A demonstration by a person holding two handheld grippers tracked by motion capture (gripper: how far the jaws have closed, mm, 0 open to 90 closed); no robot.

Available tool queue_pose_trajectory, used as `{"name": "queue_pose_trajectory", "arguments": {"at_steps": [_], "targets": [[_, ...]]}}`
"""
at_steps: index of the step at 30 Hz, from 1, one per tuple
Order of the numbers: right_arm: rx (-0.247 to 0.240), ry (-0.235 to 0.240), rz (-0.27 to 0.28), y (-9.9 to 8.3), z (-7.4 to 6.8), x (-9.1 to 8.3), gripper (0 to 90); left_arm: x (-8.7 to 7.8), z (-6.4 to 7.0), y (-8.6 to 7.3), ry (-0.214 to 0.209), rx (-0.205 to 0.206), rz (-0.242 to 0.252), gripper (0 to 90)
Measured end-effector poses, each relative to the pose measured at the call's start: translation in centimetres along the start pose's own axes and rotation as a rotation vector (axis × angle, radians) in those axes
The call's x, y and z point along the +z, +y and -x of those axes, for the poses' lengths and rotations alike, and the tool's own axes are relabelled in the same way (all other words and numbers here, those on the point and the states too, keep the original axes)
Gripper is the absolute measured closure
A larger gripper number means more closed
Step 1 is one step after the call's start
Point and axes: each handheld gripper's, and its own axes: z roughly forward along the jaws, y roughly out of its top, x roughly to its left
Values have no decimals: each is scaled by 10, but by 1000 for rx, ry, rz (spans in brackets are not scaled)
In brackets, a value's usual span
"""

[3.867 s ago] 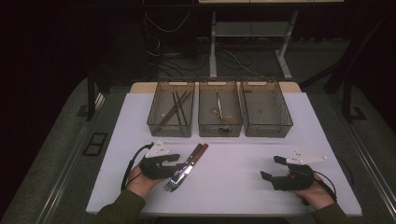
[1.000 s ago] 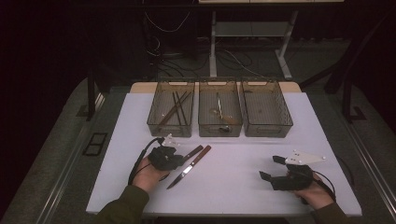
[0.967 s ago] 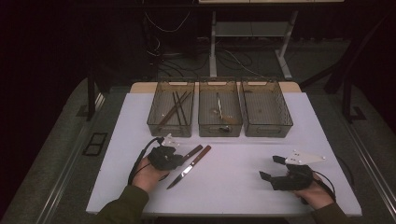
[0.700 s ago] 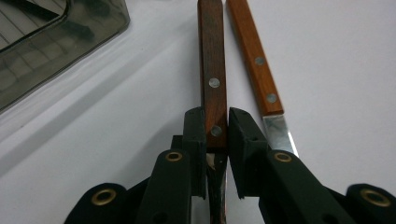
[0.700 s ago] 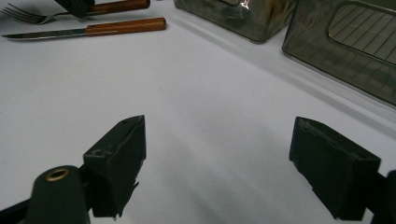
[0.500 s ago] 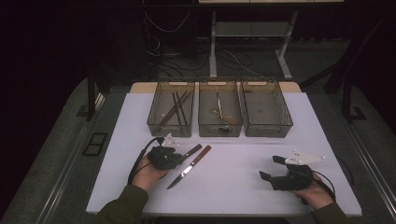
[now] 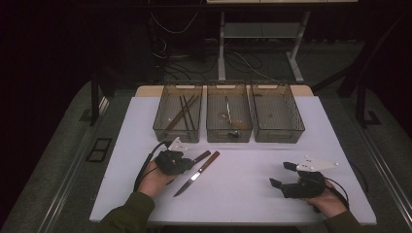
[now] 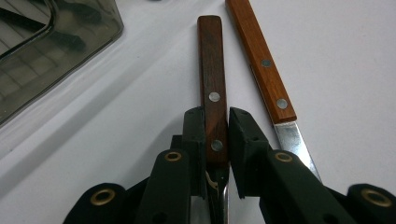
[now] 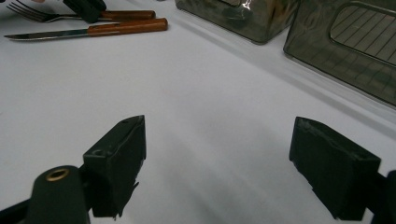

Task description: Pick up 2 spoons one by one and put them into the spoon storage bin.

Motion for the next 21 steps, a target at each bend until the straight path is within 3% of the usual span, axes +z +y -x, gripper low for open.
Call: {"name": "queue_pose_trajectory", "arguments": {"at_steps": [7, 11, 21], "targets": [[9, 11, 7, 1, 1, -1, 188, -3, -2, 4, -14, -10, -27, 770], [10, 29, 9, 3, 2, -1, 180, -10, -2, 6, -25, -20, -6, 770], [-31, 120, -18, 24, 1, 2, 174, -25, 7, 18, -75, 20, 64, 770]]}}
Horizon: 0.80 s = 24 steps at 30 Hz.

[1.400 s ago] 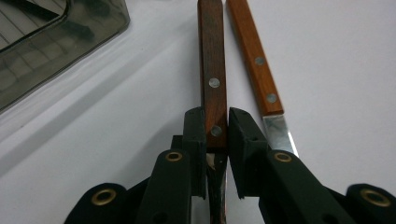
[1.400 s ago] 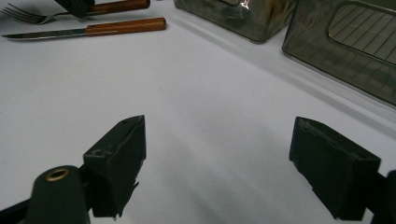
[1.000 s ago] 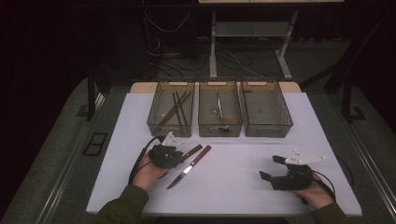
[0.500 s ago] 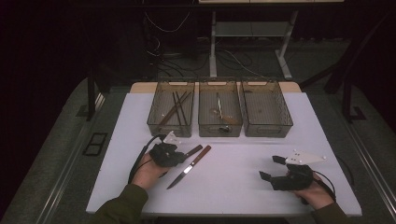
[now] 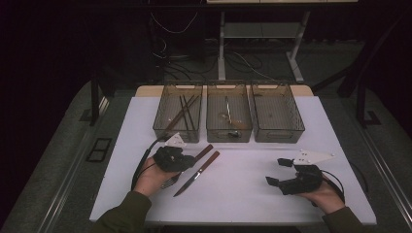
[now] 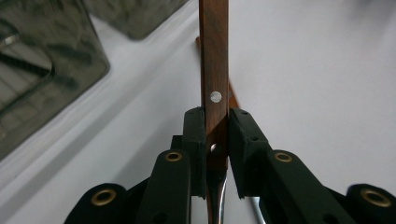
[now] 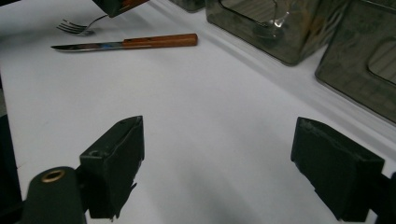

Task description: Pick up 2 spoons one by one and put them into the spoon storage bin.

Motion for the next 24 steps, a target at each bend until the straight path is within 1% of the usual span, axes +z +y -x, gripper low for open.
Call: {"name": "queue_pose_trajectory", "arguments": {"at_steps": [2, 4, 5, 7, 10, 14, 15, 17, 20, 22, 23, 24], "targets": [[-6, 18, -7, 4, 0, 2, 174, -3, 2, 3, -6, 9, 15, 770], [-11, 23, -2, 8, -1, 4, 174, -5, 5, 6, -16, 14, 28, 770], [-16, 30, -8, 10, -1, 4, 174, -7, 7, 8, -20, 19, 31, 770], [-34, 45, -6, 16, -3, 4, 174, -9, 11, 13, -35, 37, 42, 770], [-65, 80, 5, 28, -7, 4, 175, -9, 18, 21, -59, 66, 47, 769], [-107, 133, 8, 42, -8, 8, 175, -5, 30, 32, -117, 120, 43, 769], [-120, 149, 2, 45, -8, 8, 175, -2, 34, 35, -137, 137, 43, 769], [-149, 180, -10, 52, -10, 10, 175, 2, 40, 40, -161, 164, 37, 769], [-177, 215, -19, 58, -11, 13, 175, 10, 51, 48, -213, 207, 25, 769], [-196, 234, -31, 61, -12, 15, 176, 14, 58, 54, -238, 235, 16, 769], [-202, 243, -37, 62, -12, 16, 177, 17, 62, 56, -254, 235, 21, 769], [-212, 253, -47, 63, -13, 17, 182, 20, 65, 58, -264, 249, 18, 769]]}}
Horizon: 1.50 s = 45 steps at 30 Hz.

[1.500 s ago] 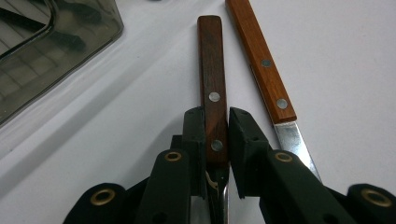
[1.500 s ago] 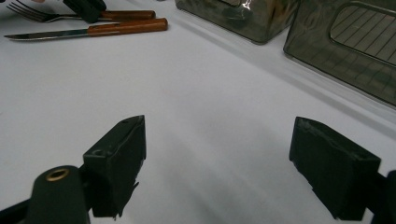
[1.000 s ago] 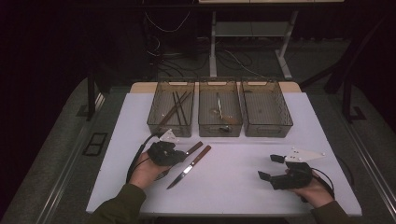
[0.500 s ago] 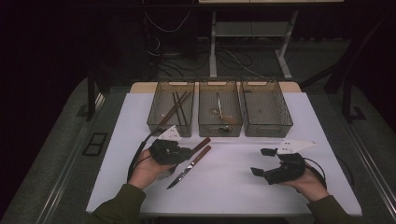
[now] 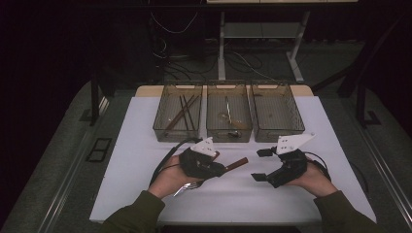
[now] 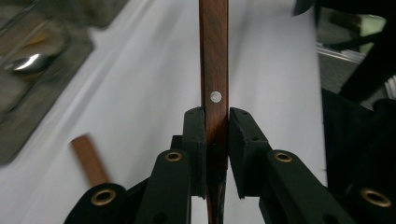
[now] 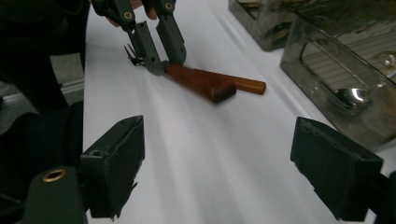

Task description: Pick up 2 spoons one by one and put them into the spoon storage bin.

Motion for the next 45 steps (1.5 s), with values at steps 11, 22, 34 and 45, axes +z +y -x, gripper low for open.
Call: {"name": "queue_pose_trajectory", "arguments": {"at_steps": [11, 22, 34, 45], "targets": [[-99, 117, -145, 2, -5, 18, 363, 29, 10, 19, -115, 115, -77, 769], [-164, 204, -254, -1, -9, 35, 614, 38, 16, 20, -139, 165, -114, 768], [-139, 274, -279, 0, -11, 37, 750, 38, 19, 19, -160, 177, -116, 768], [-119, 286, -263, -1, -10, 36, 754, 38, 19, 15, -149, 216, -75, 701]]}}
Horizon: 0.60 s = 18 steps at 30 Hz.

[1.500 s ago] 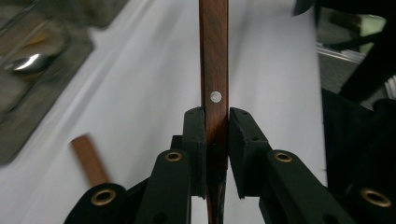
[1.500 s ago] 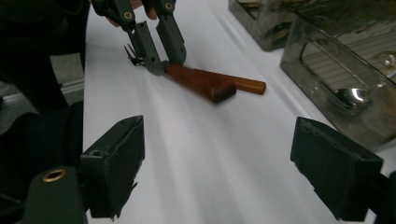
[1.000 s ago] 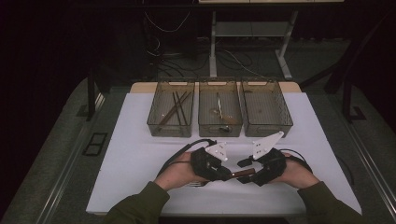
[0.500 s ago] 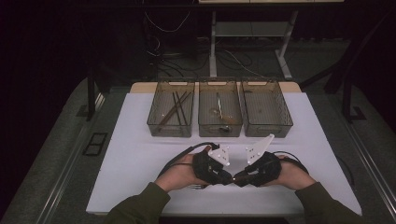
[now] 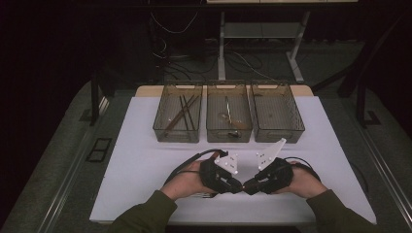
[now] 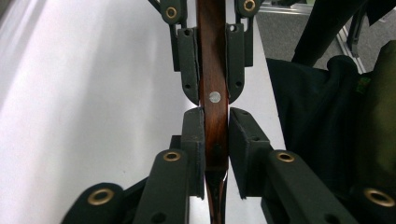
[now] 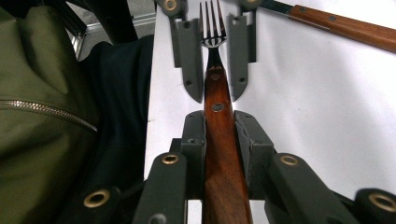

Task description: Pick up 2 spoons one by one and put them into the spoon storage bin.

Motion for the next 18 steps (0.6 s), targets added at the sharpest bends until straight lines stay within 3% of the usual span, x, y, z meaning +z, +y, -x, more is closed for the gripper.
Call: {"name": "queue_pose_trajectory", "arguments": {"at_steps": [1, 6, 10, 13, 18], "targets": [[-2, -6, 4, 0, 0, 0, 754, -1, -1, -1, 8, 2, 8, 632], [7, -21, 6, -3, 1, -3, 755, -9, -3, -9, 54, -36, 63, 499], [11, -45, 33, -6, 3, -11, 755, -25, -2, -24, 104, -104, 136, 429], [32, -82, 53, -9, 6, -19, 755, -38, 1, -40, 175, -163, 201, 360], [97, -151, 89, -16, 12, -34, 754, -52, 5, -68, 290, -264, 207, 257]]}}
